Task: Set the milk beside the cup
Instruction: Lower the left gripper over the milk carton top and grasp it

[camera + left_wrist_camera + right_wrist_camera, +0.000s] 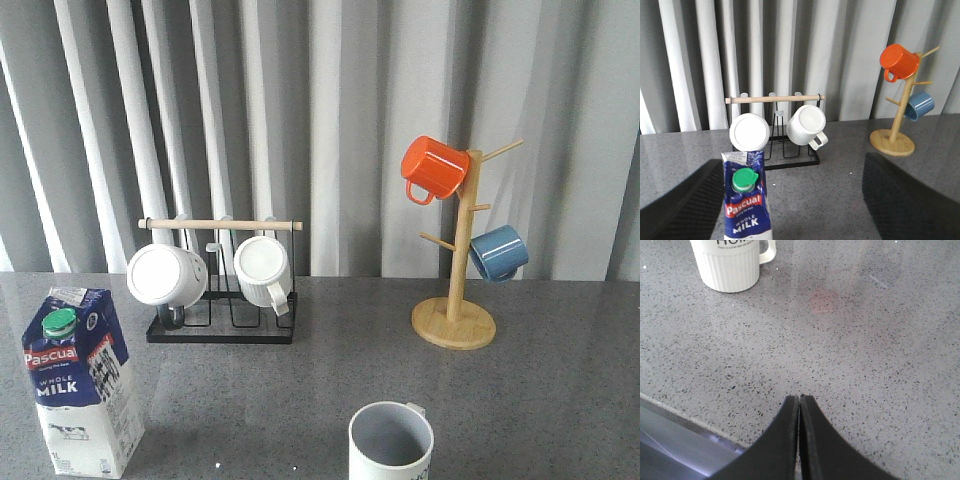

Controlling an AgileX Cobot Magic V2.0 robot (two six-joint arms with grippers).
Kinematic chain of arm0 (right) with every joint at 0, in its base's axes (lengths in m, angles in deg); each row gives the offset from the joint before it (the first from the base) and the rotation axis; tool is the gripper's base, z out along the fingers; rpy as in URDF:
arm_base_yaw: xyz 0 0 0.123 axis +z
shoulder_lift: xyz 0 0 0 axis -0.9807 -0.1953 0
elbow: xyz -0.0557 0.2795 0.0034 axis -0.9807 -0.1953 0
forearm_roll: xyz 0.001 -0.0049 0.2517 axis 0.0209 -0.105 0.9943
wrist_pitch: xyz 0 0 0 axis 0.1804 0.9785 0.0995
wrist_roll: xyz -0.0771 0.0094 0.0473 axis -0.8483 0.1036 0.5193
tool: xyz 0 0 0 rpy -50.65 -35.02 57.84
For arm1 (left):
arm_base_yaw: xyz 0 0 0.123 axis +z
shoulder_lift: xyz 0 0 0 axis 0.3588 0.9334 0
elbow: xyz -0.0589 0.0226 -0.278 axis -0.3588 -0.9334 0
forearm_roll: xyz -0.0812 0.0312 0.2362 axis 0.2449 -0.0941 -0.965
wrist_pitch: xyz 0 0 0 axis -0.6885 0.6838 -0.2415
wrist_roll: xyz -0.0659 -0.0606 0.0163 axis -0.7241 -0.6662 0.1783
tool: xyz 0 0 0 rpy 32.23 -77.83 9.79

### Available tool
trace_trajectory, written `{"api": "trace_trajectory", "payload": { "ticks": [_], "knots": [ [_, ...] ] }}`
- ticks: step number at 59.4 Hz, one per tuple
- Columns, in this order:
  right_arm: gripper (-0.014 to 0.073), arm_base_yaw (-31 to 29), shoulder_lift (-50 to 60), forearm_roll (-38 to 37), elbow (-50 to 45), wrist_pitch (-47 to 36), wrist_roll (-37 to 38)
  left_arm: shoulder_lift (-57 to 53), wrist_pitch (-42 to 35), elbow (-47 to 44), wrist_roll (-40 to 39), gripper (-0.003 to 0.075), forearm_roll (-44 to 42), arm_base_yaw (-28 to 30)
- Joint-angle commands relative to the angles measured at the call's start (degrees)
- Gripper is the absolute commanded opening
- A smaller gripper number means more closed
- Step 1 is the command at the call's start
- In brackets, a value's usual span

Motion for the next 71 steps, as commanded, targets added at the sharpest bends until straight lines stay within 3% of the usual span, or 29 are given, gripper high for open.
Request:
{"api": "trace_trajectory", "payload": {
  "ticks": [1,14,26,40,71],
  "knots": [
    [-0.0009,0.0,-0.4,-0.5,1.6,-4.2,-0.4,6.2,2.0,9.6,-0.5,0.0557,-4.4,0.1],
    [-0.0009,0.0,-0.4,-0.3,1.6,-4.2,-0.4,21.7,16.1,30.0,-9.3,0.0557,-17.0,0.1],
    [-0.0009,0.0,-0.4,-0.1,1.6,-4.1,-0.4,33.9,29.9,42.2,-11.0,0.0557,-17.9,0.1],
    [-0.0009,0.0,-0.4,0.0,1.6,-4.0,-0.4,42.0,33.8,44.3,-11.5,0.0557,-16.5,0.1],
    [-0.0009,0.0,-0.4,0.0,1.6,-3.9,-0.4,47.6,34.8,44.2,-11.6,0.0557,-15.4,0.1]
  ]
}}
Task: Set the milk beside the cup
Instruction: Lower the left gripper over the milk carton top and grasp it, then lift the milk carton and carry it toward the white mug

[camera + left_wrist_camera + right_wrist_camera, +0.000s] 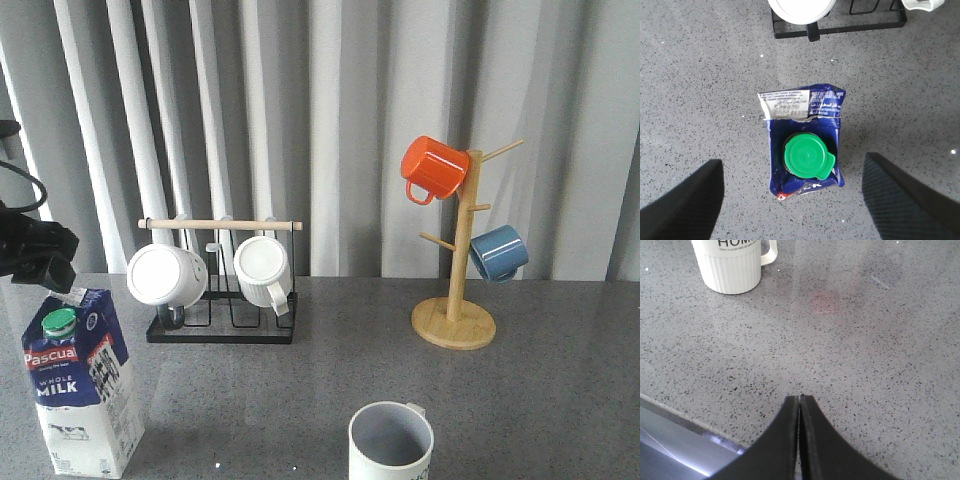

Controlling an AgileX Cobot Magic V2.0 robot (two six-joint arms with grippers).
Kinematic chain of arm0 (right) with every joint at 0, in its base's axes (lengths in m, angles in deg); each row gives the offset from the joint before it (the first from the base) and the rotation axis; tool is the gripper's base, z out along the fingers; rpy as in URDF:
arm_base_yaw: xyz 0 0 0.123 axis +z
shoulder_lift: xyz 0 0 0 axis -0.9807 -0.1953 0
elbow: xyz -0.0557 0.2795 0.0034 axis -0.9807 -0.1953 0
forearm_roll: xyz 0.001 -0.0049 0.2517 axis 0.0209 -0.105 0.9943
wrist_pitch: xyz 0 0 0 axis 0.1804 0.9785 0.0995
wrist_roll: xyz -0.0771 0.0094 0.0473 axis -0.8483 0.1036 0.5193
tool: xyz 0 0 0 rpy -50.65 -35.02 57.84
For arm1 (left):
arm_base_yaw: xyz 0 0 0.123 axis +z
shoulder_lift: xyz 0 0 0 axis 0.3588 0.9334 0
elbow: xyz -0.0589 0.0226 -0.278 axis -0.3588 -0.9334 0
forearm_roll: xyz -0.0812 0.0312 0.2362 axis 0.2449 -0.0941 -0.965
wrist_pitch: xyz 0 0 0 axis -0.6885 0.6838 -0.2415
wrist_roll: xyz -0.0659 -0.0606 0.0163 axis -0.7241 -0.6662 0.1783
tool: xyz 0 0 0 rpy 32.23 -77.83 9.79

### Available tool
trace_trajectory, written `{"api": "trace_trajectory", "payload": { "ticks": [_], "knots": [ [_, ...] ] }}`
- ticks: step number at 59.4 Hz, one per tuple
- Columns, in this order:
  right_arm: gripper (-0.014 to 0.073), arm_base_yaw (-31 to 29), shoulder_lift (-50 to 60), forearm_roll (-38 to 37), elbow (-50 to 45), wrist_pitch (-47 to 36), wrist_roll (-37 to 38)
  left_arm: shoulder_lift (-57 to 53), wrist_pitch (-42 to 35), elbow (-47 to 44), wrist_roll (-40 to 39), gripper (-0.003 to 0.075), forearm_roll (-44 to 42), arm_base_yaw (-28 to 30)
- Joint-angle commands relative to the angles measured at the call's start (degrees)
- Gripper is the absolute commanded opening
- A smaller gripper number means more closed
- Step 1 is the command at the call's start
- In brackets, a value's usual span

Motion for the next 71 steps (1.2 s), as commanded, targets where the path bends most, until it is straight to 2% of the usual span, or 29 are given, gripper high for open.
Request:
{"api": "trace_trajectory", "payload": {
  "ticks": [1,15,49,59,71],
  "knots": [
    [-0.0009,0.0,-0.4,-0.4,1.6,-3.7,-0.4,-1.2,-2.1,1.9,-0.7,0.0557,0.8,0.1],
    [-0.0009,0.0,-0.4,-0.4,1.6,-3.7,-0.4,1.5,-1.1,1.9,0.0,0.0557,3.8,0.1],
    [-0.0009,0.0,-0.4,-0.4,1.6,-3.7,-0.4,7.1,-1.1,2.0,-0.1,0.0552,5.2,0.1],
    [-0.0009,0.0,-0.4,-0.4,1.6,-3.7,-0.4,8.0,-1.1,1.9,-0.1,0.0491,5.1,0.1],
    [-0.0009,0.0,-0.4,-0.4,1.6,-3.7,-0.4,8.1,-1.1,1.9,-0.1,0.0365,5.1,0.1]
  ]
}}
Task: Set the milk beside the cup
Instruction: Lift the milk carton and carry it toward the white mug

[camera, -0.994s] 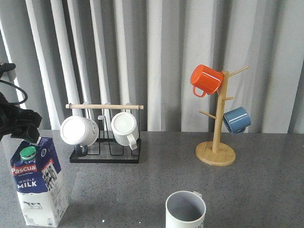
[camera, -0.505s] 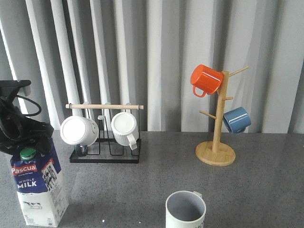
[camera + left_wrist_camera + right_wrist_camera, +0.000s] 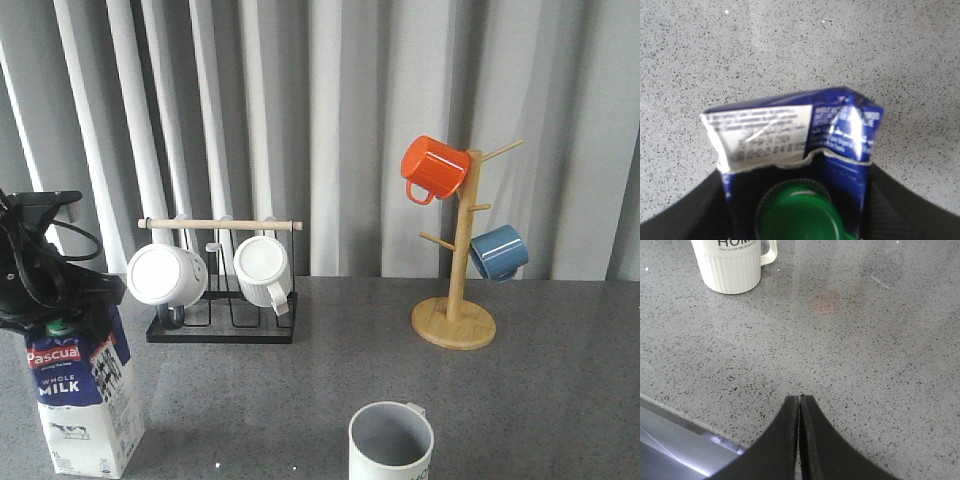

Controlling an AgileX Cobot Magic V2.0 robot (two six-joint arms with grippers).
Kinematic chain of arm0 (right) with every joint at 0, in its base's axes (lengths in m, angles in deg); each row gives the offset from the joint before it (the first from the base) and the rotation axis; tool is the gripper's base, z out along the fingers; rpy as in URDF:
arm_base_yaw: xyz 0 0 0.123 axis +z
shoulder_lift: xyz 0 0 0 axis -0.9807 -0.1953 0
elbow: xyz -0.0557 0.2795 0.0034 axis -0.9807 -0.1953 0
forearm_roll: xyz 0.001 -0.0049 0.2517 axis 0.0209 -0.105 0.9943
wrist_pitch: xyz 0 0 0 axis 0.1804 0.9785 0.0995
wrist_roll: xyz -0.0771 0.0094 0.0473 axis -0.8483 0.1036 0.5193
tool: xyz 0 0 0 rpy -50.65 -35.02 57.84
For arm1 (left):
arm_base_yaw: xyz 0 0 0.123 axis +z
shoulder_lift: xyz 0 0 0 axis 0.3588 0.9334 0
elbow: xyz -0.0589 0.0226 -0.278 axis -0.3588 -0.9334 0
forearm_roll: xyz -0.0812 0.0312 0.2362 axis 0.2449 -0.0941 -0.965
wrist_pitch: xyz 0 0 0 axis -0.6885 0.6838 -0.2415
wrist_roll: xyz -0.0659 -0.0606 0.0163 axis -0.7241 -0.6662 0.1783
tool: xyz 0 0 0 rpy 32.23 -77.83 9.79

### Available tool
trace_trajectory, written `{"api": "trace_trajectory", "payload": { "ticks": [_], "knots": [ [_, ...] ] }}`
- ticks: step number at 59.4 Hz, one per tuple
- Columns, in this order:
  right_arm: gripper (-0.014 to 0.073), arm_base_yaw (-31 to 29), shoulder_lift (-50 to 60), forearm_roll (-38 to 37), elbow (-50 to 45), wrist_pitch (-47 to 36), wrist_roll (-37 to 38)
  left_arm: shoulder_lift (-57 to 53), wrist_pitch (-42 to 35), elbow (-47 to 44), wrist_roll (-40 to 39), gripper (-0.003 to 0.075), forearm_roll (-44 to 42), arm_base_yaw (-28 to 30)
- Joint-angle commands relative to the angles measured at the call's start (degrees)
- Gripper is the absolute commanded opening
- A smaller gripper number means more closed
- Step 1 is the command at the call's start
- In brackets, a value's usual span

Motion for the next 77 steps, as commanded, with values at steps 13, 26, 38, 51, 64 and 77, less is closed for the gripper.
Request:
{"api": "trace_trajectory", "payload": {
  "ticks": [13,26,38,51,64,77],
  "knots": [
    [-0.0009,0.0,-0.4,-0.4,1.6,-3.7,-0.4,-2.5,-1.0,1.8,-0.3,0.0218,2.4,0.1],
    [-0.0008,0.0,-0.4,-0.4,1.6,-3.8,-0.4,-2.9,-1.0,4.3,1.6,0.0106,14.0,-0.1],
    [-0.0008,0.0,-0.4,-0.4,1.6,-3.7,-0.4,-2.6,-1.2,11.9,8.2,0.0071,26.8,-2.7],
    [-0.0008,0.0,-0.4,-0.4,1.6,-3.7,-0.4,0.7,-0.9,21.9,5.0,0.0049,26.6,-7.8],
    [-0.0008,0.0,-0.4,-0.3,1.6,-3.7,-0.4,3.4,-0.9,23.3,2.4,0.0034,20.6,-13.1],
    [-0.0008,0.0,-0.4,-0.3,1.6,-3.6,-0.4,5.9,-0.9,23.3,1.0,0.0034,17.3,-16.6]
  ]
}}
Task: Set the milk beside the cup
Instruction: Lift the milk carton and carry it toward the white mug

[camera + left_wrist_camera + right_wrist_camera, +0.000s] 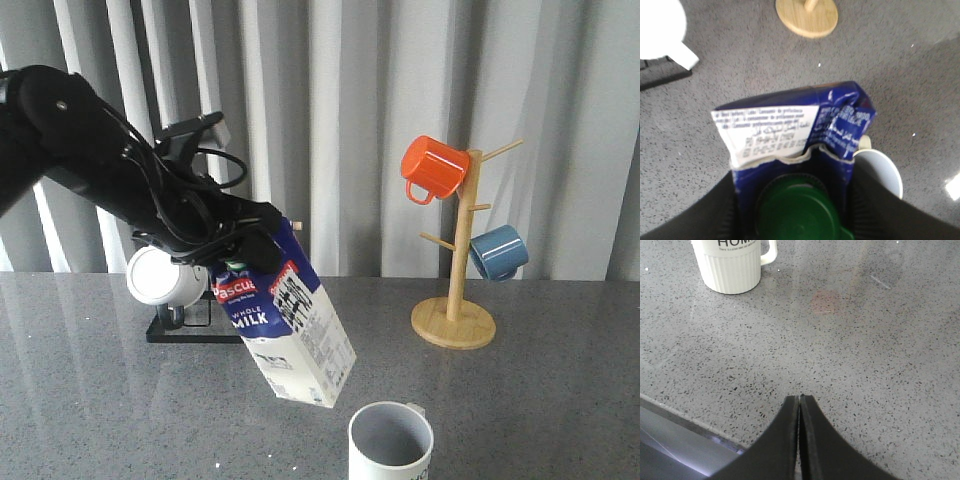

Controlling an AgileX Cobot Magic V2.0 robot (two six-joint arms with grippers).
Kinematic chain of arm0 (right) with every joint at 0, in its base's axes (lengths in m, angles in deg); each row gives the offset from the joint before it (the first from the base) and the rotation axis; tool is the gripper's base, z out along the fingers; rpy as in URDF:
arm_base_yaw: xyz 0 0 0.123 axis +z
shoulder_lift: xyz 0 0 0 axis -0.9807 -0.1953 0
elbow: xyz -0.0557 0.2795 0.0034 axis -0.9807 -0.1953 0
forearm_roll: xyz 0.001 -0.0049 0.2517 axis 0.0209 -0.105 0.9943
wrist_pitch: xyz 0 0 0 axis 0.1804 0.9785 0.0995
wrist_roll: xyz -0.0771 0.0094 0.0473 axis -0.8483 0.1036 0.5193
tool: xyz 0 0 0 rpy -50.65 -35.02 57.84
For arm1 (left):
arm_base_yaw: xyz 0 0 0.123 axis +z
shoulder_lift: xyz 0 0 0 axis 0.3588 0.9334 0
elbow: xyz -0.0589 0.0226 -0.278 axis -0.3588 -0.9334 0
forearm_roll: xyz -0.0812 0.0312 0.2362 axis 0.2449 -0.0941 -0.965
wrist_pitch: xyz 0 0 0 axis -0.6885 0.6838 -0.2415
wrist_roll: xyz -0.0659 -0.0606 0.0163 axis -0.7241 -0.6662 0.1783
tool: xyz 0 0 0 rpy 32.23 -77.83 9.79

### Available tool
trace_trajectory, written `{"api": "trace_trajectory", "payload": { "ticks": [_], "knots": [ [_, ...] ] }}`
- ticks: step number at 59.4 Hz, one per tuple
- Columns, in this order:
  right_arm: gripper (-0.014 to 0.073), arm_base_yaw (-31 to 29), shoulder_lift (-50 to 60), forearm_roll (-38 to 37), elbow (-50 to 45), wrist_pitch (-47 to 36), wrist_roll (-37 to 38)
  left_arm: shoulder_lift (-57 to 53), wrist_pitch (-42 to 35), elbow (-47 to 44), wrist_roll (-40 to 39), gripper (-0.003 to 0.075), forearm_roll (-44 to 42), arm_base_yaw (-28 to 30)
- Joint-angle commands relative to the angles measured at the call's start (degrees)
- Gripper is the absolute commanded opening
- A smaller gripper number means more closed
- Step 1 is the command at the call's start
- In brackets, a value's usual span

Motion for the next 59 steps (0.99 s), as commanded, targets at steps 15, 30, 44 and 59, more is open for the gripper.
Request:
{"api": "trace_trajectory", "payload": {
  "ticks": [15,30,44,59],
  "knots": [
    [-0.0008,0.0,-0.4,-0.3,1.6,-3.6,-0.4,0.1,-1.2,1.9,-2.6,0.0034,-3.0,-4.0],
    [-0.0008,0.0,-0.4,-0.3,1.6,-3.6,-0.4,1.8,-1.2,1.9,-4.0,0.0035,-3.5,-4.2],
    [-0.0008,0.0,-0.4,-0.3,1.6,-3.6,-0.4,3.5,-1.2,1.9,-4.0,0.0035,-3.5,-4.2],
    [-0.0008,0.0,-0.4,-0.3,1.6,-3.6,-0.4,3.4,-1.2,1.9,-3.7,0.0045,-3.5,-4.2]
  ]
}}
